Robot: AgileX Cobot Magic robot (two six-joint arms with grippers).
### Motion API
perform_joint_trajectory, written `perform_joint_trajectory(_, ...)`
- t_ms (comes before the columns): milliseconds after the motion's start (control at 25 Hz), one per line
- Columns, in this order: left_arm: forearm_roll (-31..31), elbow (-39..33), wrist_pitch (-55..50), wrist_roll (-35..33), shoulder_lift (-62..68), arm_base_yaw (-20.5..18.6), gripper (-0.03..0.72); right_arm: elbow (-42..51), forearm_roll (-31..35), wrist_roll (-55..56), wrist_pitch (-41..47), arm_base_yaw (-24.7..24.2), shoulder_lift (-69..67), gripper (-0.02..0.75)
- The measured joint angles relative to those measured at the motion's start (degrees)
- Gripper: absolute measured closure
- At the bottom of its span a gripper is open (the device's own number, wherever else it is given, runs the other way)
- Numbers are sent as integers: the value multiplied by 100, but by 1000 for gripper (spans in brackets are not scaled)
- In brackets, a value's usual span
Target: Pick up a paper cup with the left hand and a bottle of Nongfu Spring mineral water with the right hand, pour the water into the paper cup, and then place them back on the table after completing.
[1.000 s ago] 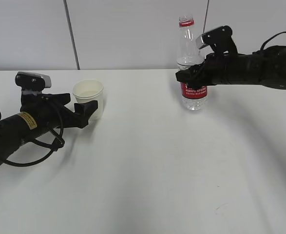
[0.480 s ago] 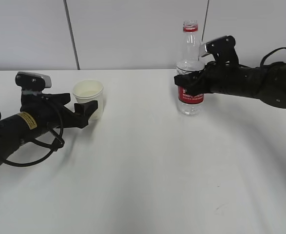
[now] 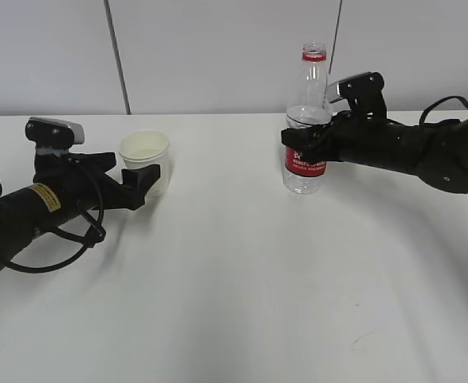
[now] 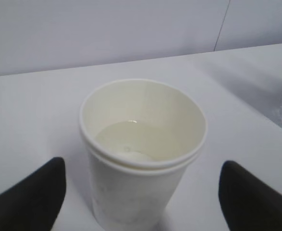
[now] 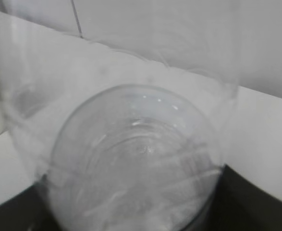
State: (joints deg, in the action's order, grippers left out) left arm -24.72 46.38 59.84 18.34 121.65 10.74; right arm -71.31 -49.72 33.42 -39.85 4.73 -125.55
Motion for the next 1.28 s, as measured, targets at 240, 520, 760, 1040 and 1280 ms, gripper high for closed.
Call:
perform_joint_trajectory(240, 0, 0, 2, 0, 0, 0, 99, 0, 12, -13, -54, -10, -23, 283)
perform_joint_trajectory(520, 0, 0, 7, 0, 0, 0, 99, 0, 12, -13, -54, -10, -23, 283)
perform_joint_trajectory(760, 0, 0, 7, 0, 0, 0, 99, 0, 12, -13, -54, -10, -23, 283)
perform_joint_trajectory(1040, 0, 0, 7, 0, 0, 0, 99, 0, 12, -13, -54, -10, -23, 206)
perform_joint_trajectory(1280, 0, 0, 7, 0, 0, 0, 99, 0, 12, -13, -54, -10, -23, 151)
